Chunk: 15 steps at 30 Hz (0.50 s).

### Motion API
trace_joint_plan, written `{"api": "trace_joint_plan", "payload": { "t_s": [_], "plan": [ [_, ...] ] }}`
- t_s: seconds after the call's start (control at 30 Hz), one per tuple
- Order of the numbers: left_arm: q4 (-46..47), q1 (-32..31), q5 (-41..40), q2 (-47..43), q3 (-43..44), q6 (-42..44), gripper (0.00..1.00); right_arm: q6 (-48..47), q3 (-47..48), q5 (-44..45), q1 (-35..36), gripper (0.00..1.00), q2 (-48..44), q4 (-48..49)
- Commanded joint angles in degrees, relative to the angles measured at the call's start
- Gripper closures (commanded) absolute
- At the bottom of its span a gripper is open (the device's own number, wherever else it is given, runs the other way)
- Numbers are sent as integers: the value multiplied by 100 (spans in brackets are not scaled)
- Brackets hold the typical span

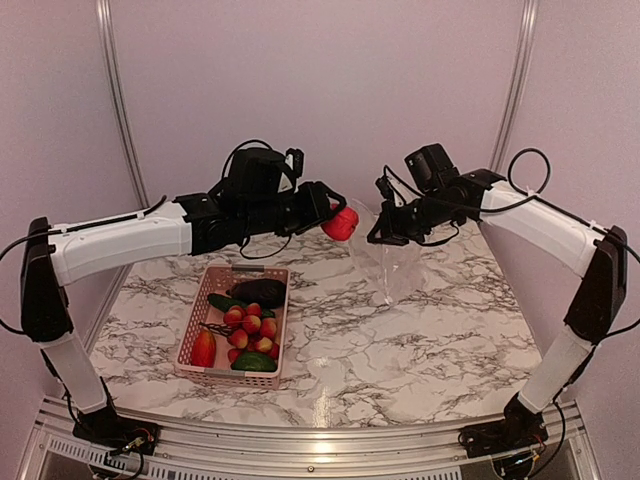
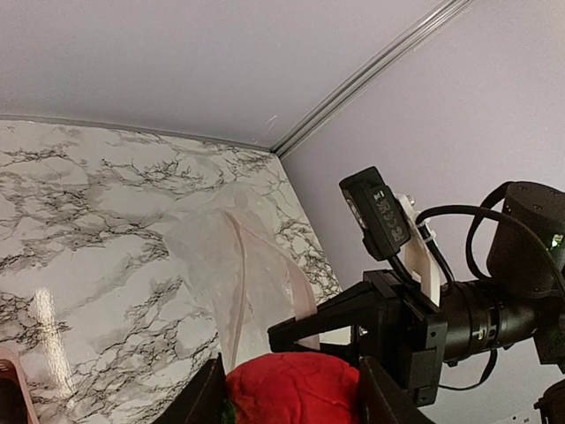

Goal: Place the food in the zip-top bag and seal the zipper
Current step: Place the fake fruit in the zipper food storage bag.

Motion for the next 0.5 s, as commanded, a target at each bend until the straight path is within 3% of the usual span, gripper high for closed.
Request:
{"api": "trace_joint_plan", "payload": {
  "t_s": [0.0,0.27,0.47],
  "plan": [
    [331,-91,11,227,260,171,64,318,375,-297,68,100,118,206],
    [154,-244,-512,555,364,83,64,575,553,-529,66,100,28,109],
    [-651,-249,-1379,681,502,-27,64,763,762,-565,68,100,-125,-66]
  ]
}}
